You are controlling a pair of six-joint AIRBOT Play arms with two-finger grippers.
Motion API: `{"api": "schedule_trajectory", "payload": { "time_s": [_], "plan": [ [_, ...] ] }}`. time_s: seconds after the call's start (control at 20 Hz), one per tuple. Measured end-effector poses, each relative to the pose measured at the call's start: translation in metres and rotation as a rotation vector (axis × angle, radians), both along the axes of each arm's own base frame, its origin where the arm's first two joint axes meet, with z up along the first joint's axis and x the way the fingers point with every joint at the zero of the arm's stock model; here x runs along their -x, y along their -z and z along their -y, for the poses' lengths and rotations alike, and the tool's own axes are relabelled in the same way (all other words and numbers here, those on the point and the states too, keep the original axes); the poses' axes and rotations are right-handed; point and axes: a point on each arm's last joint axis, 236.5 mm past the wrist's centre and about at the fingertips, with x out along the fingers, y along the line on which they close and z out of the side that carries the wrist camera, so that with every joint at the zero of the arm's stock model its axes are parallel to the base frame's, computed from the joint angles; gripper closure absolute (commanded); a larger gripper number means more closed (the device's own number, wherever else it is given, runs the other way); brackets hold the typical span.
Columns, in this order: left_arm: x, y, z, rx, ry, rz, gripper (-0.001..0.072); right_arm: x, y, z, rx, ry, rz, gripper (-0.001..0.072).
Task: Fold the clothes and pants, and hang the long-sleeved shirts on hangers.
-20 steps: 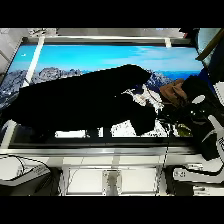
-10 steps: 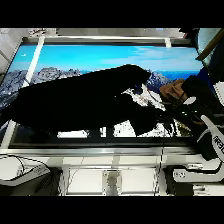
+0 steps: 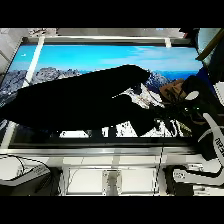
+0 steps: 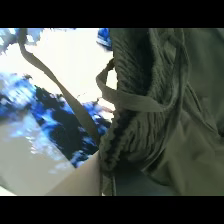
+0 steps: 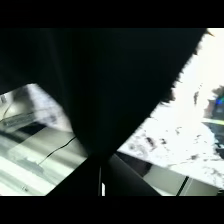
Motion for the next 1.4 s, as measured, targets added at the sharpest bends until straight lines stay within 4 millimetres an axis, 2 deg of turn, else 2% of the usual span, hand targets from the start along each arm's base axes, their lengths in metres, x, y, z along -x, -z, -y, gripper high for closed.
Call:
{"api": "schedule_trajectory", "payload": {
  "time_s": [0.15, 0.35, 0.4, 0.5, 0.65, 0.75, 0.9, 1.1, 1.25, 1.4],
  "plan": [
    [0.003, -0.012, -0.019, -0.087, -0.001, -0.018, 0.0690, -0.013, -0.026, 0.008, 0.029, 0.029, 0.021, 0.0708],
    [0.003, -0.018, -0.036, -0.154, -0.013, -0.027, 0.0690, -0.030, -0.034, 0.024, 0.098, 0.175, 0.007, 0.0706],
    [0.003, -0.018, -0.038, -0.161, -0.015, -0.029, 0.0690, -0.039, -0.034, 0.029, 0.113, 0.228, 0.016, 0.0670],
    [0.003, -0.017, -0.040, -0.167, -0.016, -0.033, 0.0690, -0.058, -0.036, 0.037, 0.128, 0.319, 0.055, 0.0362],
    [0.003, -0.016, -0.042, -0.168, -0.017, -0.037, 0.0690, -0.069, -0.038, 0.043, 0.140, 0.376, 0.084, 0.0345],
    [0.004, -0.016, -0.042, -0.169, -0.016, -0.038, 0.0690, -0.058, -0.034, 0.047, 0.170, 0.344, 0.050, 0.0331],
    [0.004, -0.015, -0.042, -0.167, -0.015, -0.041, 0.0690, -0.017, -0.022, 0.046, 0.206, 0.221, -0.066, 0.0325],
    [0.004, -0.015, -0.042, -0.165, -0.014, -0.042, 0.0690, 0.019, 0.007, 0.029, 0.149, 0.186, -0.167, 0.0325],
    [0.004, -0.014, -0.041, -0.164, -0.013, -0.043, 0.0690, 0.032, 0.030, 0.010, 0.071, 0.222, -0.190, 0.0325],
    [0.004, -0.014, -0.041, -0.164, -0.013, -0.044, 0.0690, 0.033, 0.043, -0.001, 0.018, 0.264, -0.172, 0.0325]
  ]
}}
